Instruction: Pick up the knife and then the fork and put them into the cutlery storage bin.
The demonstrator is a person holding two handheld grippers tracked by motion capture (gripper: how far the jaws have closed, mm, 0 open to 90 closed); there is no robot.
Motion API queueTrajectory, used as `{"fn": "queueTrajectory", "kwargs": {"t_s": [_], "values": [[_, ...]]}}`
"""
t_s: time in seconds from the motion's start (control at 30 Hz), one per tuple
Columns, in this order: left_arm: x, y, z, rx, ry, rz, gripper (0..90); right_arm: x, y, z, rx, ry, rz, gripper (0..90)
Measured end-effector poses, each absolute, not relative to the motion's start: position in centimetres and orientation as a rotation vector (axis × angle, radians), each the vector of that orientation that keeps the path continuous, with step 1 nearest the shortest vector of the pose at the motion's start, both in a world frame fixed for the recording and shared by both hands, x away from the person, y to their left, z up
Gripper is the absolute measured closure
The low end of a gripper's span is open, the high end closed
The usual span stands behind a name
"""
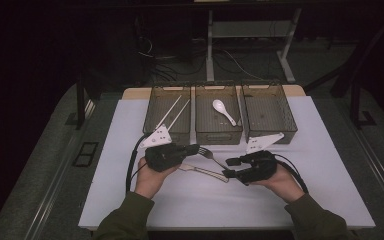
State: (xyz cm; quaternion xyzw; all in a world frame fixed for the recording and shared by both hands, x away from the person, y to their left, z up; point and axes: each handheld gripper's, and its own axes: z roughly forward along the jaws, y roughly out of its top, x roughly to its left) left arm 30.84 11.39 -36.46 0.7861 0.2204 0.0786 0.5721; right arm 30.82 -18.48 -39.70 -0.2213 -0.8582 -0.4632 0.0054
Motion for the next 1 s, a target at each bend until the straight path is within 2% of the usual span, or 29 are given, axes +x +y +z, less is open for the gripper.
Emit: {"fn": "queueTrajectory", "kwargs": {"t_s": [0.1,0.2,0.4,0.5,0.7,1.0], "values": [[30.8,11.4,-36.5,1.842,0.514,0.186,89.3,31.2,-17.8,-40.1,-0.68,-2.684,-1.409,69.4],[30.8,11.5,-36.5,1.842,0.514,0.187,89.2,31.2,-17.6,-40.2,-0.667,-2.697,-1.4,83.2],[30.9,11.4,-36.8,1.864,0.494,0.179,87.8,31.0,-17.6,-40.2,-0.646,-2.713,-1.375,85.7],[30.8,11.4,-37.0,1.896,0.491,0.18,79.7,31.0,-17.7,-40.1,-0.656,-2.72,-1.369,86.9],[30.3,12.3,-37.8,1.937,0.524,0.245,53.8,31.0,-18.5,-40.0,-0.716,-2.755,-1.353,86.9],[29.2,12.9,-39.5,2.0,0.531,0.251,35.1,31.2,-20.4,-39.6,-0.803,-2.794,-1.359,86.8]]}}
